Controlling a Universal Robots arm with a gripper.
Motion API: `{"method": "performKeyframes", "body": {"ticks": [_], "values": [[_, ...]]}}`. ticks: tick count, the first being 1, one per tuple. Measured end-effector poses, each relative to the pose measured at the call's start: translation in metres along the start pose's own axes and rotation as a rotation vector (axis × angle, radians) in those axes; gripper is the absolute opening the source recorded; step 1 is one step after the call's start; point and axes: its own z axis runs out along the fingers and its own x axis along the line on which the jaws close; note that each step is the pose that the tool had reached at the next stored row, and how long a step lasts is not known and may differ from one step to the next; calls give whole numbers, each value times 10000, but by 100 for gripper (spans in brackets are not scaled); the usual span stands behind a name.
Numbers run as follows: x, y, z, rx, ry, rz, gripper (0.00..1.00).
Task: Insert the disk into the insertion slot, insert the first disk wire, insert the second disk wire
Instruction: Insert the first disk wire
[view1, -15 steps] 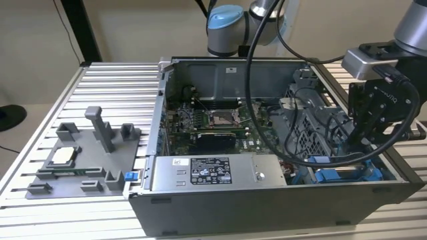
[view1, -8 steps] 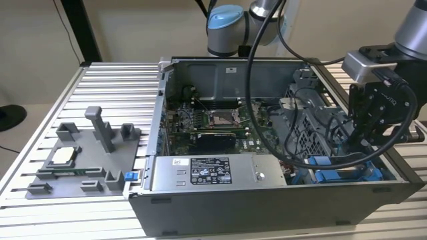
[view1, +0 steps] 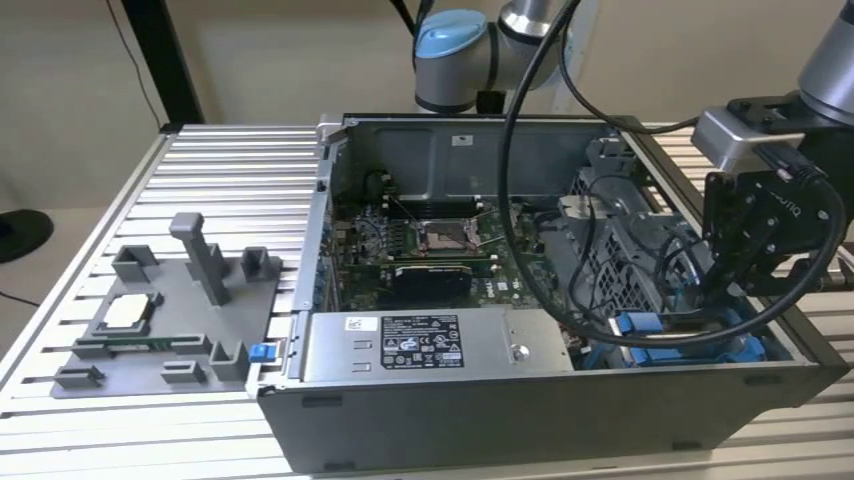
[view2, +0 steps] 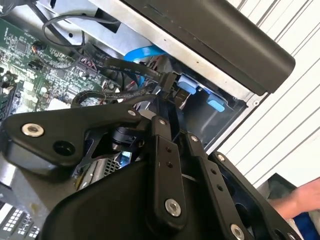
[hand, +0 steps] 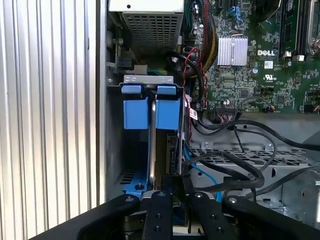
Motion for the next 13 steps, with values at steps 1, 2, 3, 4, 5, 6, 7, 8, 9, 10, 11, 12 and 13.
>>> {"method": "performKeyframes", "body": {"ticks": [1,2,3,4,5,6,7,8,9,10,11,12,13], "values": [[0,0,0,0,0,1,0],[0,0,0,0,1,0,0],[0,0,-1,0,2,0,0],[-1,0,1,0,1,0,0],[-1,3,5,0,1,0,0],[-2,3,11,0,1,-1,0],[-2,3,18,0,0,-1,0],[-2,2,26,0,2,-1,0],[-2,3,34,0,1,-1,0],[-2,3,42,0,2,0,0],[-2,3,48,0,2,0,0],[-2,3,55,0,2,0,0],[-2,3,60,0,2,0,0]]}}
